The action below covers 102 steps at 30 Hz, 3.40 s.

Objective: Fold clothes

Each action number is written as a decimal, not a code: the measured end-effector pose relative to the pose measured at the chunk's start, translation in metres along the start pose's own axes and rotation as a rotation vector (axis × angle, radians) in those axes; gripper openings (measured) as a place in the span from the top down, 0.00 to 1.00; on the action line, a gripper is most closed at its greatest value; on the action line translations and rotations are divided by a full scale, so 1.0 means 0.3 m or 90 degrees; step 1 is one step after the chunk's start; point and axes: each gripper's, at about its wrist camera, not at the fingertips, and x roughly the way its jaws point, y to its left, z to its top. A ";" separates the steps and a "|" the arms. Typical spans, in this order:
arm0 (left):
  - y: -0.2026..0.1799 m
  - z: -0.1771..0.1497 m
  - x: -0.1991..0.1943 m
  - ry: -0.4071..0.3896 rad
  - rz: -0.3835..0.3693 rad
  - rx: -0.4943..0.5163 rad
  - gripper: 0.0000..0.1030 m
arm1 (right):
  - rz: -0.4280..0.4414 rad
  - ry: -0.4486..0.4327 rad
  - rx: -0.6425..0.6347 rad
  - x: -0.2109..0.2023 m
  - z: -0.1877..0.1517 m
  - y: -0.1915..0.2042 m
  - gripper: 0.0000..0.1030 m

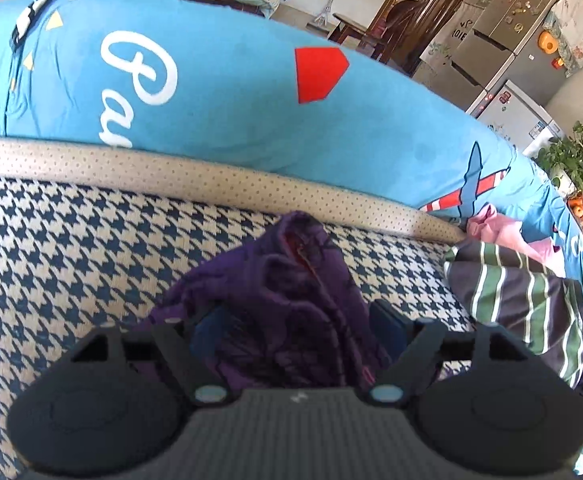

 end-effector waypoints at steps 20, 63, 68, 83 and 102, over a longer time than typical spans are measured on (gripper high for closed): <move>0.398 -0.202 -0.215 0.027 0.063 -0.115 0.16 | 0.043 -0.016 0.241 -0.137 0.015 -0.255 0.64; 0.333 -0.275 -0.001 0.056 0.042 -0.149 0.01 | 0.140 0.112 0.328 0.063 -0.035 -0.219 0.27; 0.322 -0.285 -0.025 0.039 0.057 -0.131 0.23 | 0.156 0.121 0.268 0.087 -0.025 -0.136 0.58; 0.350 -0.284 -0.191 -0.004 0.116 -0.142 0.62 | 0.242 0.026 0.223 -0.020 0.050 -0.048 0.84; 0.753 -0.511 -0.584 0.007 0.213 -0.225 0.37 | 0.350 0.169 0.050 -0.095 -0.022 0.393 0.78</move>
